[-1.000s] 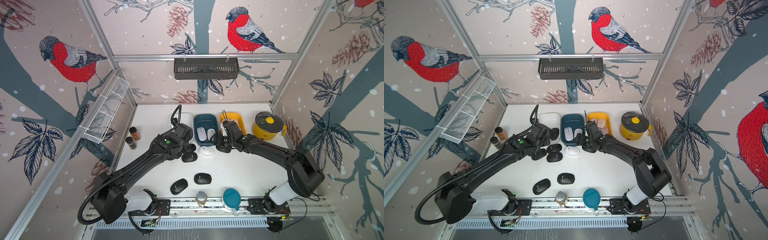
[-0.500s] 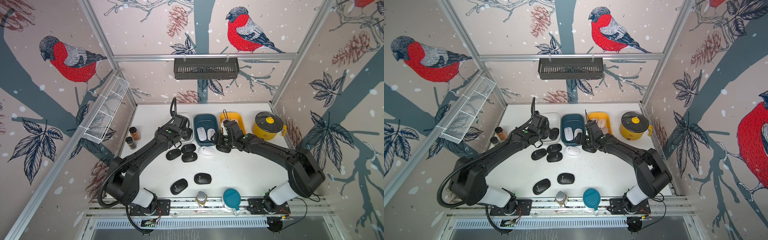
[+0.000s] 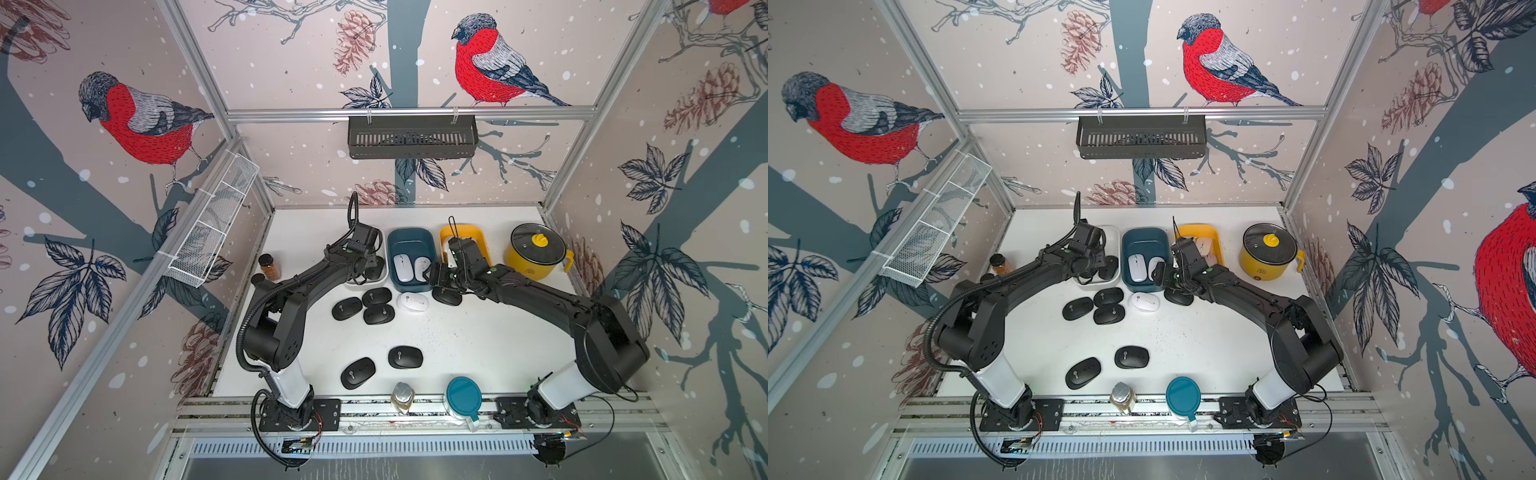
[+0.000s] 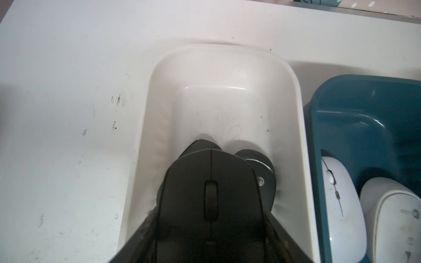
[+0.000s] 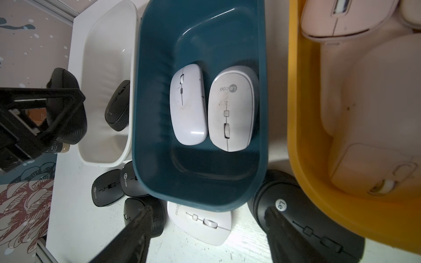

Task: Place the mice by color into the storage box
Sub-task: Place the mouse in the storage box.

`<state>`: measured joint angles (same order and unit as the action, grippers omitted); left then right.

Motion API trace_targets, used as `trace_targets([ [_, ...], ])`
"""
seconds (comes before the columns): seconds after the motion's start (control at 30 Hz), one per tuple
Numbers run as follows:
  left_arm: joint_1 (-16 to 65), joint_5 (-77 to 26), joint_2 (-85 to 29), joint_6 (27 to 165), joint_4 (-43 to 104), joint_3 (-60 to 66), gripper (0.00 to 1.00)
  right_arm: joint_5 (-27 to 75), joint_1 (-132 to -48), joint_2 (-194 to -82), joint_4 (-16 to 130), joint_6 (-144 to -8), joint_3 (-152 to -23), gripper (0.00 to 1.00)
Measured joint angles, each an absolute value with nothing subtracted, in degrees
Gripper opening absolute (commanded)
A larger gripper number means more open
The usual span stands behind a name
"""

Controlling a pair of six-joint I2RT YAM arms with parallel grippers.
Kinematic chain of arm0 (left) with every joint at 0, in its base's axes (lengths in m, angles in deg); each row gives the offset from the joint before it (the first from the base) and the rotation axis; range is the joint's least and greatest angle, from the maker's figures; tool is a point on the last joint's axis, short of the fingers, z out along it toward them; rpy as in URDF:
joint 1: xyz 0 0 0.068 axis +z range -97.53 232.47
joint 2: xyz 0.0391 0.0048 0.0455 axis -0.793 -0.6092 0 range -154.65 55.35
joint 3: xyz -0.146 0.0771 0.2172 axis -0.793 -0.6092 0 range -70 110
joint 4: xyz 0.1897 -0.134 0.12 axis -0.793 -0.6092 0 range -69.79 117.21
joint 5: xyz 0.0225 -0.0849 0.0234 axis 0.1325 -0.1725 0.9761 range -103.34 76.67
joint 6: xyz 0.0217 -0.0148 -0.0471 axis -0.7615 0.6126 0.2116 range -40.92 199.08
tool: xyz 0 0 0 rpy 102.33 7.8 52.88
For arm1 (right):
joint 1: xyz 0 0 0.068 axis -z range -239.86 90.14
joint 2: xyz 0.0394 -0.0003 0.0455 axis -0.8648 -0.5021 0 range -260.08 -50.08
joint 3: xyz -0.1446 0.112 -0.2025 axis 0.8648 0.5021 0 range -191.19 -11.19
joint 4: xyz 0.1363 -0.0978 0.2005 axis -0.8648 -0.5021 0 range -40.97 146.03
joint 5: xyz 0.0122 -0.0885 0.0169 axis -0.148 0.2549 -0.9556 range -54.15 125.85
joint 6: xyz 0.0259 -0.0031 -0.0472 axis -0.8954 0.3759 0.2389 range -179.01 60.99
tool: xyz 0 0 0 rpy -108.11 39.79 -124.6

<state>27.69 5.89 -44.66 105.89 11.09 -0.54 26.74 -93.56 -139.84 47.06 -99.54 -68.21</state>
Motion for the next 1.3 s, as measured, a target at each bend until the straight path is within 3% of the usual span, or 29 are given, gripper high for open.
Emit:
trace_targets([
  [1.1,31.25,3.77,-65.66,103.55,10.24,17.36,0.59,22.94,-91.65,-144.69,48.11,-99.98,-68.88,0.78],
  [1.3,31.30,4.21,-67.04,103.57,10.15,18.38,0.69,22.37,-91.65,-145.35,48.41,-100.85,-68.99,0.78],
])
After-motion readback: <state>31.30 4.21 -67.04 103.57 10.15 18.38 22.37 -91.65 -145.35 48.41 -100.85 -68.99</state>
